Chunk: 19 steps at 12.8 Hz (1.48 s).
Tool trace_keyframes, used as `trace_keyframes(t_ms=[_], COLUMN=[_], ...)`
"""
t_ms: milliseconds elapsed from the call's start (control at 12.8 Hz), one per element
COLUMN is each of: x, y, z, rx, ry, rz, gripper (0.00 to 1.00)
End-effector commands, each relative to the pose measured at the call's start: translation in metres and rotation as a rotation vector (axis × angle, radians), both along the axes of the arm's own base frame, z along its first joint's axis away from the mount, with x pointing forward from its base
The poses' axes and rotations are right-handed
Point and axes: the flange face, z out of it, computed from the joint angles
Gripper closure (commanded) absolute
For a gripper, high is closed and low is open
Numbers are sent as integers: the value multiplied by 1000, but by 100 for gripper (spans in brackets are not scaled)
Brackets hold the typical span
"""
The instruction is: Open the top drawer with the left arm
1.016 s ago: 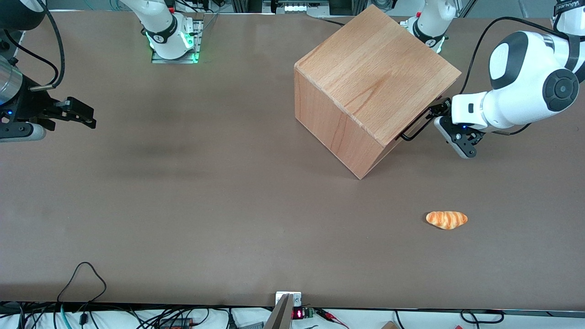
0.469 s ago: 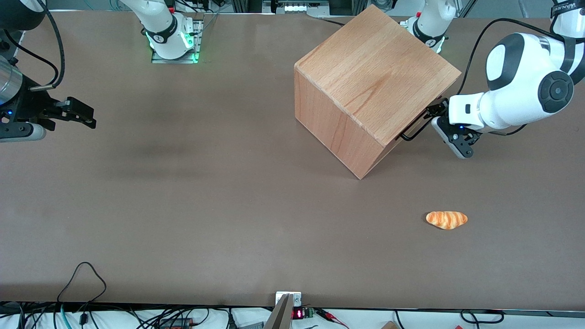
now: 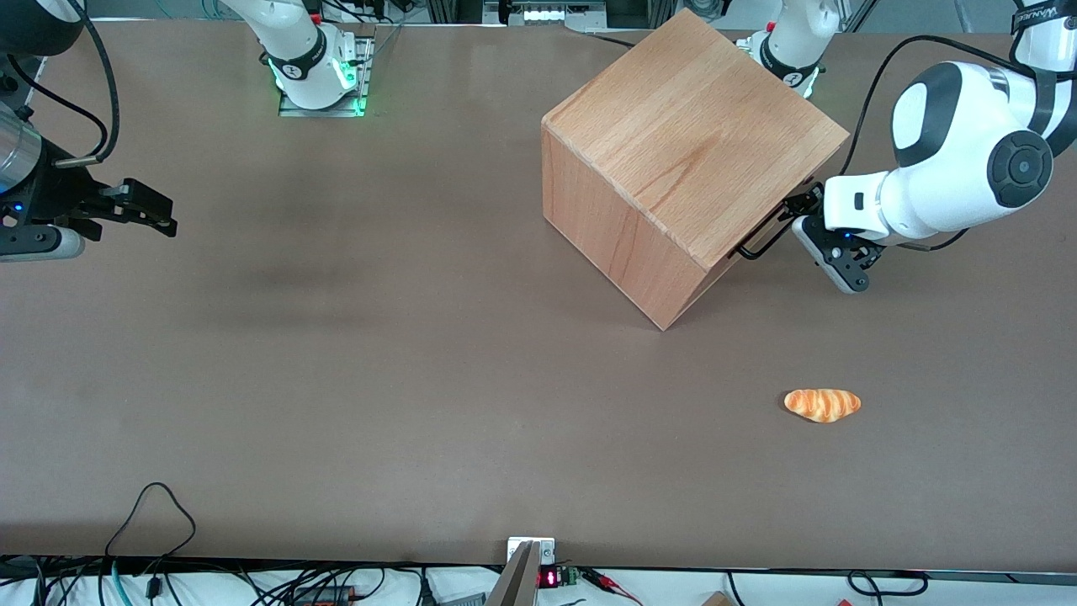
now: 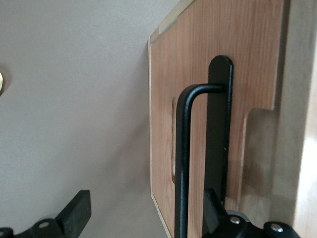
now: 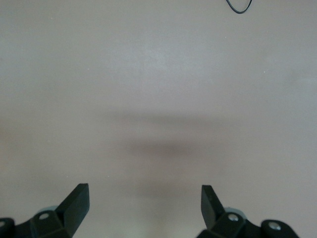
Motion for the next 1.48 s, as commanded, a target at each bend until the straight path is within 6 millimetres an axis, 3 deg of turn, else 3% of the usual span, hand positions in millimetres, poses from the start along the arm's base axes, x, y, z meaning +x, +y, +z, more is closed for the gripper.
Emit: trace_keyframes(t_ms=[0,781,1406], x=[-7,-10,-1], y=[-12,-9,-1], z=[-11,-43,-49], rx=[-32,-22,-13], ry=[-7,-20,-59], rz=[-24,-8,1], gripper=[0,0,0])
